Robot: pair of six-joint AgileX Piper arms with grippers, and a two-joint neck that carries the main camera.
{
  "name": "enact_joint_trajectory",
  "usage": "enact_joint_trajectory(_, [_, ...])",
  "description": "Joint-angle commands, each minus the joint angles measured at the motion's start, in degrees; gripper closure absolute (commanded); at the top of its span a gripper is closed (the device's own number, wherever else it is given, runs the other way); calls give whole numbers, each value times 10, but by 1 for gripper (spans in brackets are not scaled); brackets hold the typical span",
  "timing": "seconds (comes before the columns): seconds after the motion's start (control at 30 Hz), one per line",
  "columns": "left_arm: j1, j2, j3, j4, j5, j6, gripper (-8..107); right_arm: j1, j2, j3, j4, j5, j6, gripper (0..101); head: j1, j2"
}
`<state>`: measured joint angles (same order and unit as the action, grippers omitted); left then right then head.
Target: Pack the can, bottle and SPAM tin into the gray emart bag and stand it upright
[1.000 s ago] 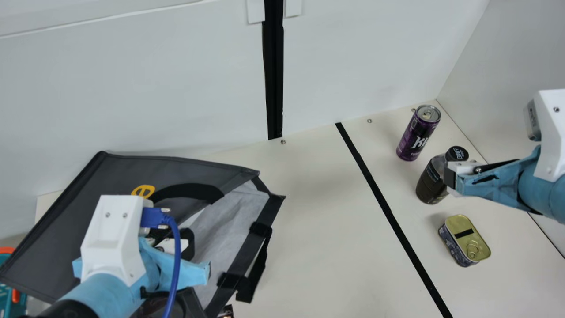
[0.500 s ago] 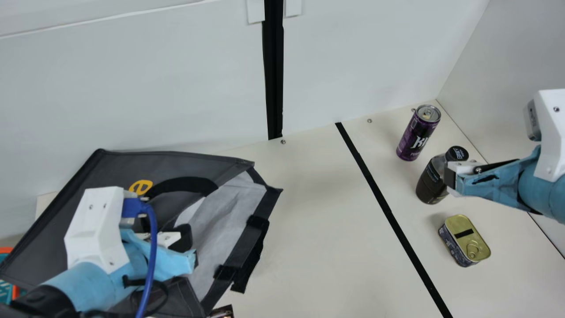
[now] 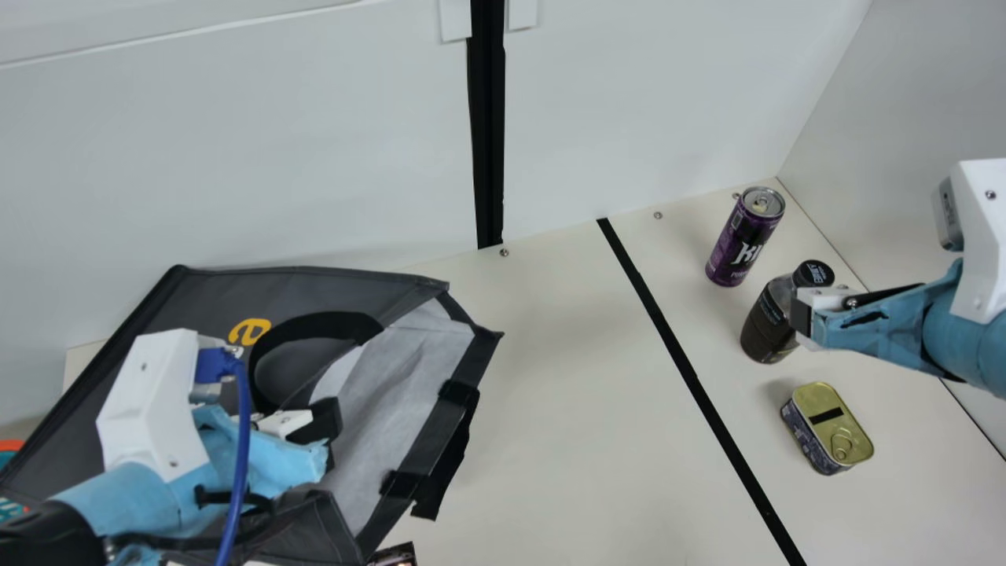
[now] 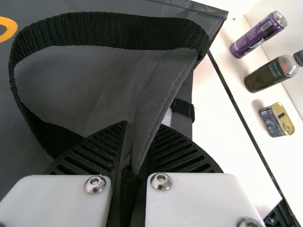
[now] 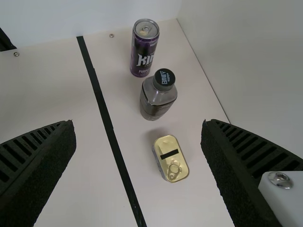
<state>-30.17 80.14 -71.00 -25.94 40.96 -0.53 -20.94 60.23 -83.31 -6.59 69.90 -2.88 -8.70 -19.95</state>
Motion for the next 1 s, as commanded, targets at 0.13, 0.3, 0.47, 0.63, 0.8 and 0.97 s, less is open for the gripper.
enact_joint_trajectory(0.13, [12,0,2,-29,3,27,107,0,0,0,0,0,0,6,-13,0])
enact_joint_trajectory(0.3, [23,2,3,-41,3,39,107,0,0,0,0,0,0,6,-13,0])
enact_joint_trajectory(0.47, [32,4,5,-45,2,47,107,0,0,0,0,0,0,6,-13,0])
enact_joint_trajectory(0.63, [41,5,6,-43,-1,50,107,0,0,0,0,0,0,6,-13,0])
enact_joint_trajectory(0.8, [48,8,5,-37,-4,51,107,0,0,0,0,0,0,6,-13,0])
enact_joint_trajectory(0.97, [54,9,5,-29,-9,50,107,0,0,0,0,0,0,6,-13,0])
